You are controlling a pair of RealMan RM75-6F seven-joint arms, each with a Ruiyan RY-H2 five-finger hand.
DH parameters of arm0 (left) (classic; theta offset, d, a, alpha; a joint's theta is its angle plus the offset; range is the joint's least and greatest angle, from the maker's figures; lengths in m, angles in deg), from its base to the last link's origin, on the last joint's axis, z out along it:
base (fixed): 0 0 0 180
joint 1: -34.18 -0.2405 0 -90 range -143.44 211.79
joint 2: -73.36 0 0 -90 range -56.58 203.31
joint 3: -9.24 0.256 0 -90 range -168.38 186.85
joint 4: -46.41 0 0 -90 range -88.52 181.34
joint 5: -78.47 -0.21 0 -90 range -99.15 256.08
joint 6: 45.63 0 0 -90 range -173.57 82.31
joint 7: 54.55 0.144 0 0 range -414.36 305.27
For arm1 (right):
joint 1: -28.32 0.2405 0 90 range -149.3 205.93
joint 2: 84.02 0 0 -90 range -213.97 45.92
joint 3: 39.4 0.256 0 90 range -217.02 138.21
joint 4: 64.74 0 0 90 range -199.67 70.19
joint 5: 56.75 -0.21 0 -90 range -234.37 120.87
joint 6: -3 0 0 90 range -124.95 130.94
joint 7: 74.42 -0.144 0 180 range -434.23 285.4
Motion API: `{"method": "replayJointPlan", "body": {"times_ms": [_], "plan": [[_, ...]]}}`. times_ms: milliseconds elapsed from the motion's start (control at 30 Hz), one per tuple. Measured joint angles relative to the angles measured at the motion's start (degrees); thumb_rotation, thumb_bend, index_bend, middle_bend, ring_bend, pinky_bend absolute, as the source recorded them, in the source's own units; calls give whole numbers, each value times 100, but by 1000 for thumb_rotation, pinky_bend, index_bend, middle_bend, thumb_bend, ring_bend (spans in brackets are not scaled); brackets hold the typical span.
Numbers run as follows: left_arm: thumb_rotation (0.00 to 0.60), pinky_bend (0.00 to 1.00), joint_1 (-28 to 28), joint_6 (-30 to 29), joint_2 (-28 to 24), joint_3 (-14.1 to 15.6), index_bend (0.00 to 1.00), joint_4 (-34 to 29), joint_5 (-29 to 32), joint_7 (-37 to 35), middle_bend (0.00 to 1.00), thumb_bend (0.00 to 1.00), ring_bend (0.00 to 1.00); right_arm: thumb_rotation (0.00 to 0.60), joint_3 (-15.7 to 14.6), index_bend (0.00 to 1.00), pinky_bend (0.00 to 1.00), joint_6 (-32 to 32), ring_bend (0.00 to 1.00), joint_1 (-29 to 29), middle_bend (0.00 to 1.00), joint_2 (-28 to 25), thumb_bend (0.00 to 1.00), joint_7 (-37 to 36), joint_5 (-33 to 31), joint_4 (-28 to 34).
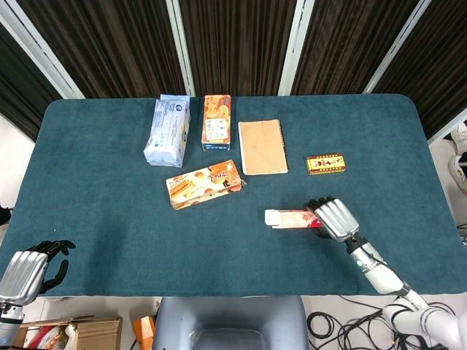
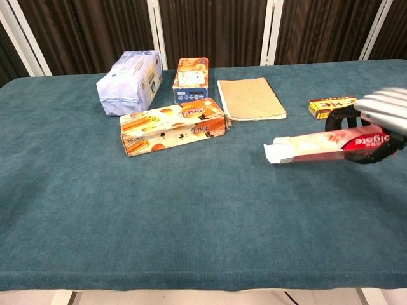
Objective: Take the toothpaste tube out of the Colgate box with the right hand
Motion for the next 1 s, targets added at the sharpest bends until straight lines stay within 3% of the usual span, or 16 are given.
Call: {"method": "replayJointPlan", "body": {"times_ms": [267, 633, 1000], "plan": [[600, 616, 16, 36, 3, -3, 412, -8, 4, 14, 495, 510, 432, 600, 18, 531, 512, 12, 426, 197, 436, -596, 306, 1394, 279, 788], [600, 616, 10, 20, 2, -7, 413, 3, 2, -12, 495, 510, 432, 600, 64, 531, 500, 340, 427, 437, 441, -1075, 306, 3955, 547, 1579], [600, 616, 10, 18, -1, -5, 413, 7, -6, -16, 495, 511, 432, 600, 93, 512, 487, 105, 426, 577, 441, -1043, 306, 4415, 1057, 1469]]}}
